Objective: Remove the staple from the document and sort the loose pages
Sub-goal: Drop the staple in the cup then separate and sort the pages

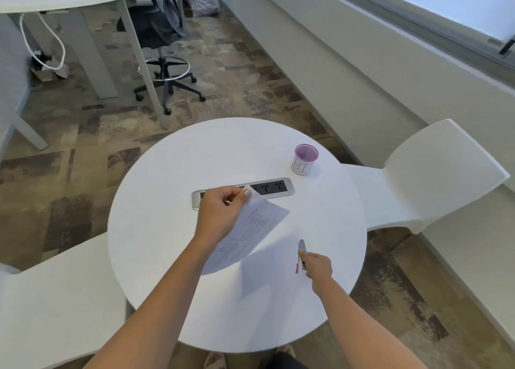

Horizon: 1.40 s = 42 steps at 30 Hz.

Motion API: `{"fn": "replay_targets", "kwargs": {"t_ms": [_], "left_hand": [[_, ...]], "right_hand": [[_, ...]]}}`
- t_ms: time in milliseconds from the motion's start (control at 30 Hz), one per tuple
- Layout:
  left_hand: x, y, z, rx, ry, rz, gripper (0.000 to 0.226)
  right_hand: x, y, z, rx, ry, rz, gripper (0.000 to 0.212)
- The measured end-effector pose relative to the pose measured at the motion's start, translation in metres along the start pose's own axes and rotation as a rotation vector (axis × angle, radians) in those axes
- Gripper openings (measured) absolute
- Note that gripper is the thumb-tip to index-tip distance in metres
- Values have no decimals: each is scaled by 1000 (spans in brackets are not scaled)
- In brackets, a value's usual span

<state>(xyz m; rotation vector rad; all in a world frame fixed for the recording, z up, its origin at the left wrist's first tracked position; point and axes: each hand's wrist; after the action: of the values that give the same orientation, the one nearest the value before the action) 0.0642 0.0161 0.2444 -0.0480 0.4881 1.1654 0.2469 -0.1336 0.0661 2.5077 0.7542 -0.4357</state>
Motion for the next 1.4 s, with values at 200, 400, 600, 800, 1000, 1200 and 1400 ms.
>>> {"fn": "replay_targets", "kwargs": {"t_ms": [200,400,600,800,1000,1200,1400], "left_hand": [[3,7,-9,-39,14,16,22],[4,7,-13,-48,28,37,23],[3,5,-13,-72,33,29,21],[2,3,-14,-101,36,11,21],[3,0,-11,-142,50,-2,23],[0,-5,-7,-176,42,-9,24],[-8,-11,0,-184,-18,-25,22]], "right_hand": [[12,-9,25,-78,-58,-111,38],[4,-12,34,-127,-65,-40,13],[-1,-12,35,-201,26,-10,37],[-5,-5,27,-294,155,-76,29],[-23,-10,-18,-240,432,-99,26],[-67,-15,-111,146,640,-9,7],[-106,-9,-163,286,635,-131,9]]}}
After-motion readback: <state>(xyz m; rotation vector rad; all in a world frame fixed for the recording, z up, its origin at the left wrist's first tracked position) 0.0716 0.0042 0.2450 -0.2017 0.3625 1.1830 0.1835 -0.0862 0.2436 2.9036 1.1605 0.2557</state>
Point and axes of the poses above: each hand's wrist, its own x-axis towards the middle knuckle, its own y-axis out of the back of the hand, z = x × y, and after that the axes turned 15 degrees about y, right-handed
